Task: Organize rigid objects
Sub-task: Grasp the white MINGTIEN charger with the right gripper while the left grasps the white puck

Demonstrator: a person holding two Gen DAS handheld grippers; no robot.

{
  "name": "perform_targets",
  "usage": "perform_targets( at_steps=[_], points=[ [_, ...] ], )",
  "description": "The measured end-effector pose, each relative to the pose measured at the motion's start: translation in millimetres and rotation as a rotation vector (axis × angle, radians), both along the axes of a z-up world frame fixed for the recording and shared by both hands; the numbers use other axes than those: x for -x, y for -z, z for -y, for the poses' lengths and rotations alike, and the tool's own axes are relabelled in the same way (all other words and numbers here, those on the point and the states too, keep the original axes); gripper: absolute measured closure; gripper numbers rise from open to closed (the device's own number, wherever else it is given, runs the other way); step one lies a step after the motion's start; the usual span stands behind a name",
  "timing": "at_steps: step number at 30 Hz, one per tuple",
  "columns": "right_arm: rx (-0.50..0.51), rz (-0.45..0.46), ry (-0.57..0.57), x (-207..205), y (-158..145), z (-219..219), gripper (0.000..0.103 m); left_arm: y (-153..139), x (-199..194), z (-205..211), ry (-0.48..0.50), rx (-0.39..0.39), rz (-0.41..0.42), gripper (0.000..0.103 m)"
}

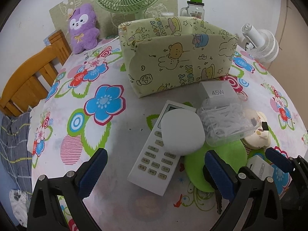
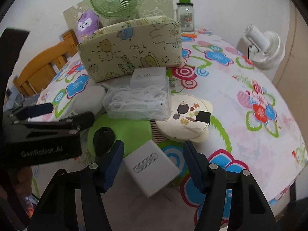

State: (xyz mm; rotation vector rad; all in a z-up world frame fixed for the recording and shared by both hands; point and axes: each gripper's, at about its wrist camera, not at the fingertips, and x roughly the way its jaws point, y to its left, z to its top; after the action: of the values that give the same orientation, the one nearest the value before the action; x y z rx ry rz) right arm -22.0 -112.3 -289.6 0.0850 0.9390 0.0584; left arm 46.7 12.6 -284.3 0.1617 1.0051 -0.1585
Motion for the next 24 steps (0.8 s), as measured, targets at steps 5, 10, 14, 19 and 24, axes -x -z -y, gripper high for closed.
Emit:
perform_targets(
  at_steps=[5, 10, 14, 19, 24],
  points=[
    [0.039, -0.021, -0.037, 3.4, 6.3, -3.7, 0.036, 1.9, 4.5, 0.6, -0.017, 0.012, -0.015, 0.001],
    [0.015, -0.035, -0.030, 3.9, 10.4, 1.7, 0.043, 3.2, 8.4, 3.0, -0.028, 0.013, -0.025, 0.001],
    [0.007, -0.042, -0.013, 1.5, 9.7, 8.5, 0.044, 3.4, 9.6, 6.3, -0.038, 0.013, -0.026, 0.001],
    [0.003, -0.035, 0.017, -5.6, 1.3, 22.1, 0.044, -0.9, 5.3, 12.0, -0.054, 0.021, -0.010, 0.001],
    [0.010, -0.021, 0.038, -19.0, -6.0, 28.5, 0.044, -2.2, -3.6, 19.1, -0.053, -0.037, 0.038, 0.007]
  ],
)
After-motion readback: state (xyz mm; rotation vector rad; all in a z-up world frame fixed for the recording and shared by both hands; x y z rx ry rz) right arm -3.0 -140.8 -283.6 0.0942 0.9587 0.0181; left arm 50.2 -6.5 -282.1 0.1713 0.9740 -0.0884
